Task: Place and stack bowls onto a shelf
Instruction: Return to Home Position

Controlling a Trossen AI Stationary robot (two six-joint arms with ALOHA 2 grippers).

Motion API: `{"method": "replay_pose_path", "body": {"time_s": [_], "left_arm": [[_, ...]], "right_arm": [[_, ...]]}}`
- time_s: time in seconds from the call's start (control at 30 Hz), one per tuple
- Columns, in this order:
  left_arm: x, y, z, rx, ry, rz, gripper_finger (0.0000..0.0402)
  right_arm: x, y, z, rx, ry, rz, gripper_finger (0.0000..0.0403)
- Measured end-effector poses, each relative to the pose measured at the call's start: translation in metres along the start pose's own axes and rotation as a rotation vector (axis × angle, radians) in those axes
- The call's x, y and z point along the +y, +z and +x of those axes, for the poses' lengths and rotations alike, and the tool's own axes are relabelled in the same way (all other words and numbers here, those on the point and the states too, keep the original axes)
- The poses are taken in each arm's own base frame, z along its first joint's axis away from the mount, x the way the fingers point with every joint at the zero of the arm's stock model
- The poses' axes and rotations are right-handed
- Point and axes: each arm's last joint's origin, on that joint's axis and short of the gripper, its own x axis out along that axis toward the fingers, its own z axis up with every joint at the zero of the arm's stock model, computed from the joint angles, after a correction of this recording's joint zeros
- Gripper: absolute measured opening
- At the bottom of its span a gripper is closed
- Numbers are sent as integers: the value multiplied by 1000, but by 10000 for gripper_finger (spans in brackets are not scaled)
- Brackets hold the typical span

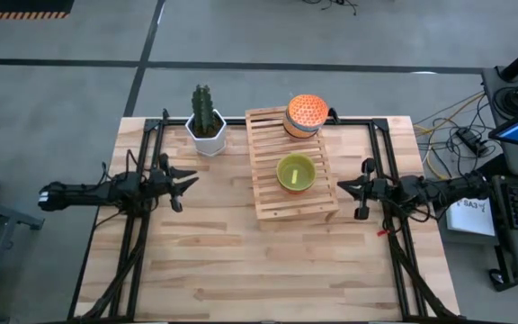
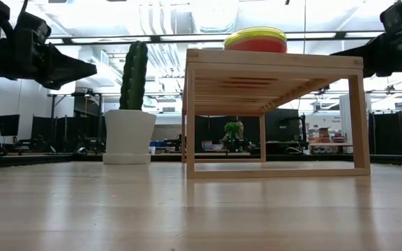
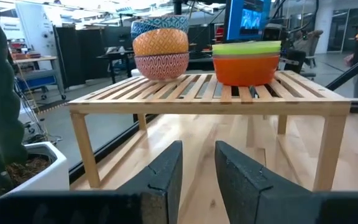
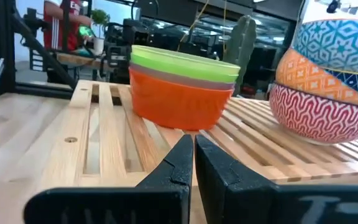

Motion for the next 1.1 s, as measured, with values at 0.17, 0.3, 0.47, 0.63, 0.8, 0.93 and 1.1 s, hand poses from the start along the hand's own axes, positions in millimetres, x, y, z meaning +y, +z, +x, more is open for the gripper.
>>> {"method": "replay_pose_path", "body": {"time_s": [0.17, 0.3, 0.47, 0.63, 0.8, 0.93, 1.1], "left_arm": [[0, 0, 0, 0, 0, -2, 77], [0, 0, 0, 0, 0, -3, 77], [0, 0, 0, 0, 0, -3, 77], [0, 0, 0, -1, 0, -3, 77], [0, 0, 0, -1, 0, -4, 77], [0, 0, 0, -1, 0, -4, 77], [0, 0, 0, -2, 0, -4, 77]], "right_arm": [[0, 0, 0, 5, -2, 102, 9], [0, 0, 0, 4, -3, 168, 9], [0, 0, 0, 5, -3, 177, 9], [0, 0, 0, 4, -3, 177, 9], [0, 0, 0, 4, -3, 177, 9], [0, 0, 0, 5, -3, 177, 9], [0, 0, 0, 5, -3, 177, 9]]}}
